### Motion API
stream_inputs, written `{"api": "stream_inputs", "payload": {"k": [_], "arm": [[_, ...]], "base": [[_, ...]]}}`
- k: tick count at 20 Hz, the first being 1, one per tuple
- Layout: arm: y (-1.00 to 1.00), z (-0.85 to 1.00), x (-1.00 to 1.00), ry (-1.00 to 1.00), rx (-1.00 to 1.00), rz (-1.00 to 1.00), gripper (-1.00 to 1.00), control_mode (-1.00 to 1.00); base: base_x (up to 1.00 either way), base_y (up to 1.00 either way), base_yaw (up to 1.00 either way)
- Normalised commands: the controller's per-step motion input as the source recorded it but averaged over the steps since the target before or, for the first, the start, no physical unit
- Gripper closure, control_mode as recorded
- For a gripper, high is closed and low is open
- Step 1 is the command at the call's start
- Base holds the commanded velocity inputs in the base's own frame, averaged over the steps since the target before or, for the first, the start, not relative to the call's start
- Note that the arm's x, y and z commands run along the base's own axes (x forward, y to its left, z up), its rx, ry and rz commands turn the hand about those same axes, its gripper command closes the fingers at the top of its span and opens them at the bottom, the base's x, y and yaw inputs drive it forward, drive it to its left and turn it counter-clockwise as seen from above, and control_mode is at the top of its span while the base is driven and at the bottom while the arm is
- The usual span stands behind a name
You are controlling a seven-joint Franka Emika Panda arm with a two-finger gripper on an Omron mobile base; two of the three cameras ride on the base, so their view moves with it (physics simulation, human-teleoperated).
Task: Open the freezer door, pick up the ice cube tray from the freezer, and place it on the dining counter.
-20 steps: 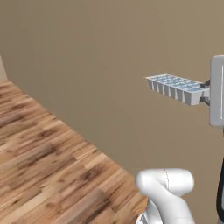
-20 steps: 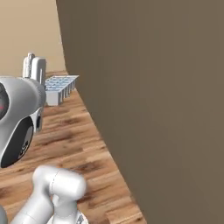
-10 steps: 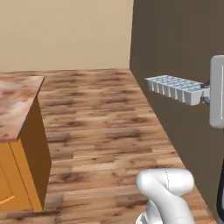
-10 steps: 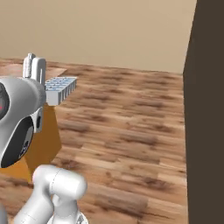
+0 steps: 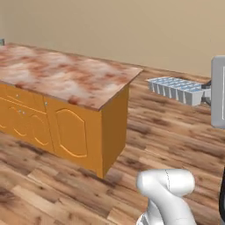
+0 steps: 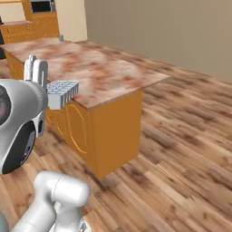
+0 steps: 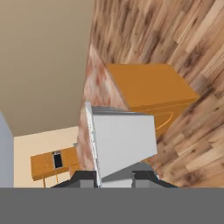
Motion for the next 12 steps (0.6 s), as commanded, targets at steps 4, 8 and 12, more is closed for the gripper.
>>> {"api": "stream_inputs", "payload": {"k": [4, 8, 12], "arm": [[0.00, 0.00, 0.00, 0.00, 0.00, 0.00, 1.00, 1.00], [0.00, 0.00, 0.00, 0.00, 0.00, 0.00, 1.00, 1.00], [0.00, 0.00, 0.00, 0.00, 0.00, 0.00, 1.00, 1.00]], "base": [[0.78, -0.06, 0.74], [1.00, -0.29, 0.57], [0.96, -0.60, 0.42]]}}
